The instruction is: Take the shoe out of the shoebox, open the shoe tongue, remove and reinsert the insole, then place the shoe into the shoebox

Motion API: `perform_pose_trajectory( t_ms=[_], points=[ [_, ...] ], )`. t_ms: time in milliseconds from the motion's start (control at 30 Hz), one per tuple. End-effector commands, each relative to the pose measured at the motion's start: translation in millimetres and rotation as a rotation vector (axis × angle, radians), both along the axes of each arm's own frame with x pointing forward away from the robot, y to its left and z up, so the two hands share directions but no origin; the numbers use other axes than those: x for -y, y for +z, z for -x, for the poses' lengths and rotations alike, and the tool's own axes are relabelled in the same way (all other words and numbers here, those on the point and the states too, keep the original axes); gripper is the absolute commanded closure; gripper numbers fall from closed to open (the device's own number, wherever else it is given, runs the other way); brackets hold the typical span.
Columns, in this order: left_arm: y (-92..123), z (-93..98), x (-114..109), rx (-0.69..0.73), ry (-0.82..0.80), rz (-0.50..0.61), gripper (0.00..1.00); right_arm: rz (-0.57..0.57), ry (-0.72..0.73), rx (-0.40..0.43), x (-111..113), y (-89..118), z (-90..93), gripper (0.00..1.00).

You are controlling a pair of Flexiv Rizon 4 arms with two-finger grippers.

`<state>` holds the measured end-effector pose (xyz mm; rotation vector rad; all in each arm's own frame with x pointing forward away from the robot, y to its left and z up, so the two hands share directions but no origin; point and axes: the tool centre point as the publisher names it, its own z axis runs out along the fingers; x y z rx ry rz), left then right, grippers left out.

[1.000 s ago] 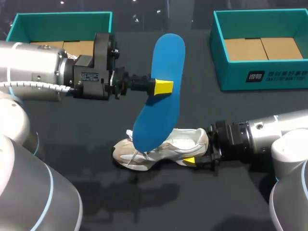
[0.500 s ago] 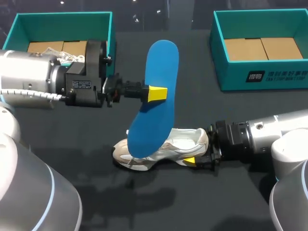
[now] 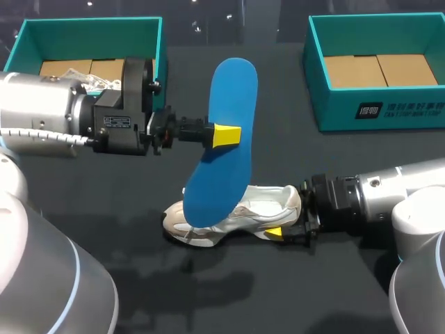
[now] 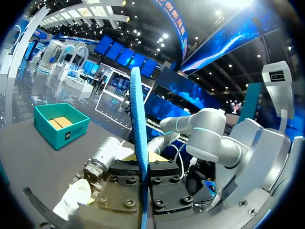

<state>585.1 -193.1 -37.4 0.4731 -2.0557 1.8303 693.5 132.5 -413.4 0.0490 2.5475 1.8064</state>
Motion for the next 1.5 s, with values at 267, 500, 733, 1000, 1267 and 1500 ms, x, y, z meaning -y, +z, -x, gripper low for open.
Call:
perform_pose_trajectory(
  t_ms=[267,500,733,1000,1267,1500],
  points=[
    [-0.3,-0.5,1.2,0.0,-0.001,0.001,1.0,0.042,0.011,-0.039,6.7,-4.4,3.0,0.0],
    [-0.3,-0.5,1.2,0.0,-0.001,0.001,1.0,0.138,0.01,-0.051,25.9,0.5,7.5,0.0],
    [-0.3,-0.5,1.2,0.0,-0.001,0.001,1.0,0.283,0.0,-0.091,44.1,14.0,13.6,0.0],
    [-0.3,-0.5,1.2,0.0,-0.001,0.001,1.0,0.527,-0.028,-0.186,52.7,35.6,19.8,0.0],
    [-0.3,-0.5,1.2,0.0,-0.001,0.001,1.0,0.833,-0.096,-0.312,45.8,58.1,26.5,0.0],
    [-0.3,-0.5,1.2,0.0,-0.001,0.001,1.0,0.833,-0.096,-0.312,45.8,58.1,26.5,0.0]
  ],
)
